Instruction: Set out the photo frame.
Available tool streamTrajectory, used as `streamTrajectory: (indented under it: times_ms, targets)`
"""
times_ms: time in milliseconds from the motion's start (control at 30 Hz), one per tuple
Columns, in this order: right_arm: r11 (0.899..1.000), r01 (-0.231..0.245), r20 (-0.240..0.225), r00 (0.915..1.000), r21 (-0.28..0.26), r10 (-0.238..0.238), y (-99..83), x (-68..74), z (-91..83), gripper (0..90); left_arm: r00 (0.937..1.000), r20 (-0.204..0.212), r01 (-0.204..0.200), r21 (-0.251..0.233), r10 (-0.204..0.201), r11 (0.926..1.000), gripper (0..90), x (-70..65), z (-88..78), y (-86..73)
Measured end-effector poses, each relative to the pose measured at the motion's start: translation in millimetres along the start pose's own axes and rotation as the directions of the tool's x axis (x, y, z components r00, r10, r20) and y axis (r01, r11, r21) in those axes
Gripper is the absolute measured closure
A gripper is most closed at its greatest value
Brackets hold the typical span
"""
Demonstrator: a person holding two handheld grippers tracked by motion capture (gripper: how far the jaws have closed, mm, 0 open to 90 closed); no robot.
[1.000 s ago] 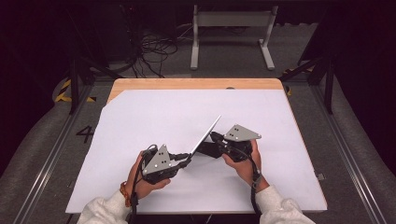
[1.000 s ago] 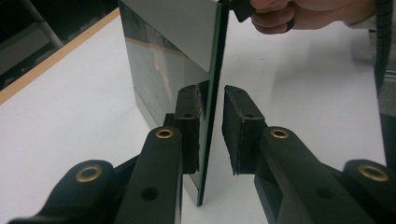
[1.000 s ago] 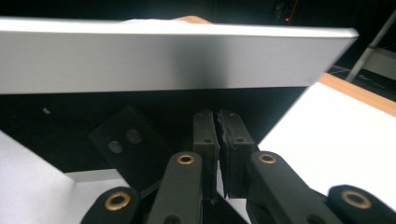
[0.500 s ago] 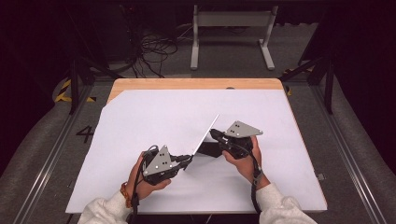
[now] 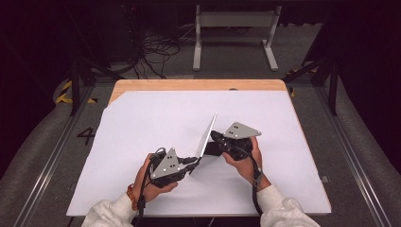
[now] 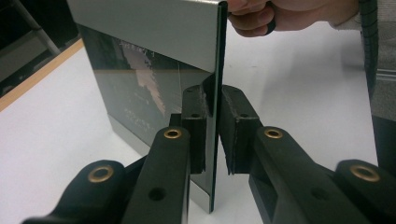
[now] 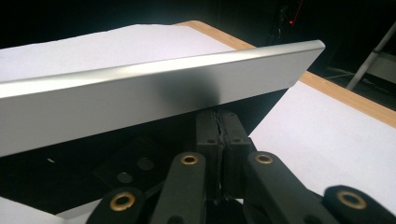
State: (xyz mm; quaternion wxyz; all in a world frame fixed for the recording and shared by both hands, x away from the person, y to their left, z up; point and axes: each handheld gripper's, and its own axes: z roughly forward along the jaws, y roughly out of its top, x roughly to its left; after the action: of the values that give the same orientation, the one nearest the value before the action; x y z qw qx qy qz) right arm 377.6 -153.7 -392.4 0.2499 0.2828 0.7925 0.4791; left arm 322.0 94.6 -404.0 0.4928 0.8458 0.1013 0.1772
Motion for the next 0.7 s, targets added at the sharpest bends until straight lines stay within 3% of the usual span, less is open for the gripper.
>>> streamTrajectory:
  times_ms: [433, 700]
  targets:
    - [1.0, 0.006, -0.011, 0.9999, -0.003, -0.006, -0.2, 5.3, 1.2, 88.8, 0.9999, -0.003, 0.013, -0.003, -0.013, 0.9999, 79.6, -2.2, 7.3, 0.6]
    - [1.0, 0.028, -0.007, 0.9996, -0.005, -0.028, -0.4, 7.0, -4.7, 81.8, 1.0, -0.002, -0.001, 0.007, 0.001, 1.0, 80.5, -1.9, 7.1, -0.2]
